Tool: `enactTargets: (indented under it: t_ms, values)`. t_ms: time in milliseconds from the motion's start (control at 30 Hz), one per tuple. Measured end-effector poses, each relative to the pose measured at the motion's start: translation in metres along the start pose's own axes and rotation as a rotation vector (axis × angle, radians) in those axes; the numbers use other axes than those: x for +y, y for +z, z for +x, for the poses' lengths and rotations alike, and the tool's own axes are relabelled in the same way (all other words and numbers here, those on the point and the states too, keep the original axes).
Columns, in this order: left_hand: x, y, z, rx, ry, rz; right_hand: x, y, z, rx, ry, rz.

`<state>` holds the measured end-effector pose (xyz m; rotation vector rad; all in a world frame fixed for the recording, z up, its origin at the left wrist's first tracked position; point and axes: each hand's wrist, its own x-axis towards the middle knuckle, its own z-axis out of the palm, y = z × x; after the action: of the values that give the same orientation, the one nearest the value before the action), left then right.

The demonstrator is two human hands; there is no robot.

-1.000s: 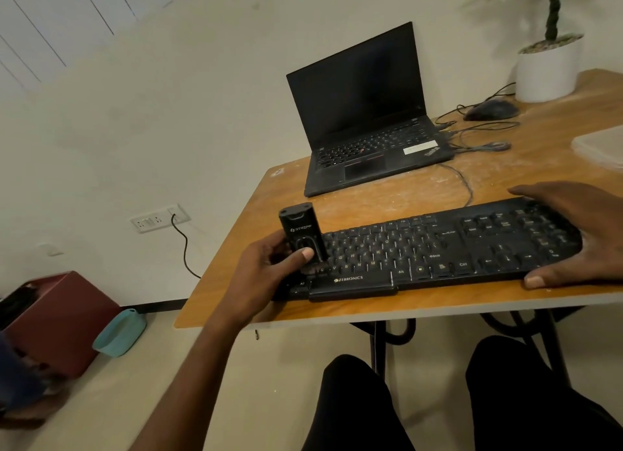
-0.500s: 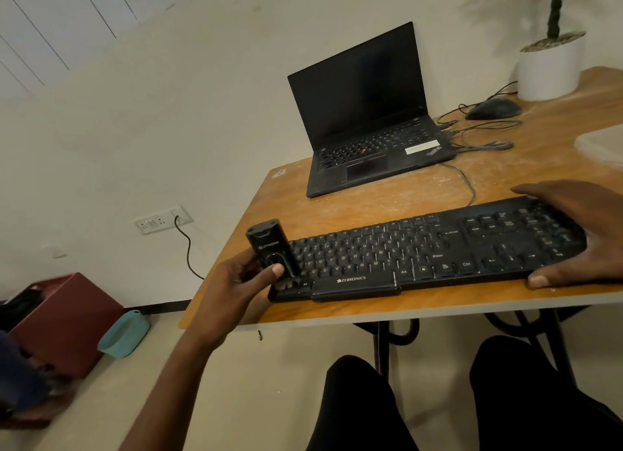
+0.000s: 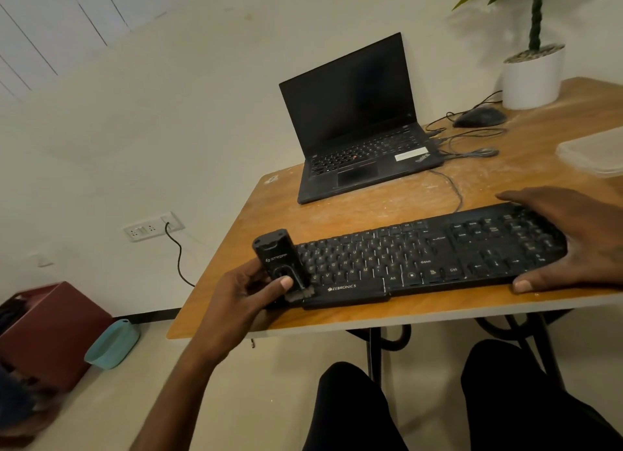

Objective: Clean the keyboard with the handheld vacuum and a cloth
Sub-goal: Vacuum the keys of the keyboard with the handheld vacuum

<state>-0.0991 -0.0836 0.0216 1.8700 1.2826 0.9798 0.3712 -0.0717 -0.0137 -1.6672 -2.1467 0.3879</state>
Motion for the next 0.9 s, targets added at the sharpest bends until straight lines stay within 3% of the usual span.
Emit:
enactTargets:
  t_ms: [367,500,733,900]
  values:
    - [0.032,0.072,0.027,-0.119,0.152,0.070,-0.003,-0.006,-0.003,-0.015,0.019,0.002]
    - [0.027,0.062,0.029,-0.120,0.167,0.092,-0.004,-0.005,-0.005,-0.007,0.025,0.006]
    - [0.006,0.016,0.018,0.045,0.073,0.131,-0.005,-0.004,-0.004,0.019,0.029,-0.003]
    - [0.022,0.048,0.030,-0.031,0.109,0.096,-0.006,-0.005,-0.003,0.001,0.030,-0.004]
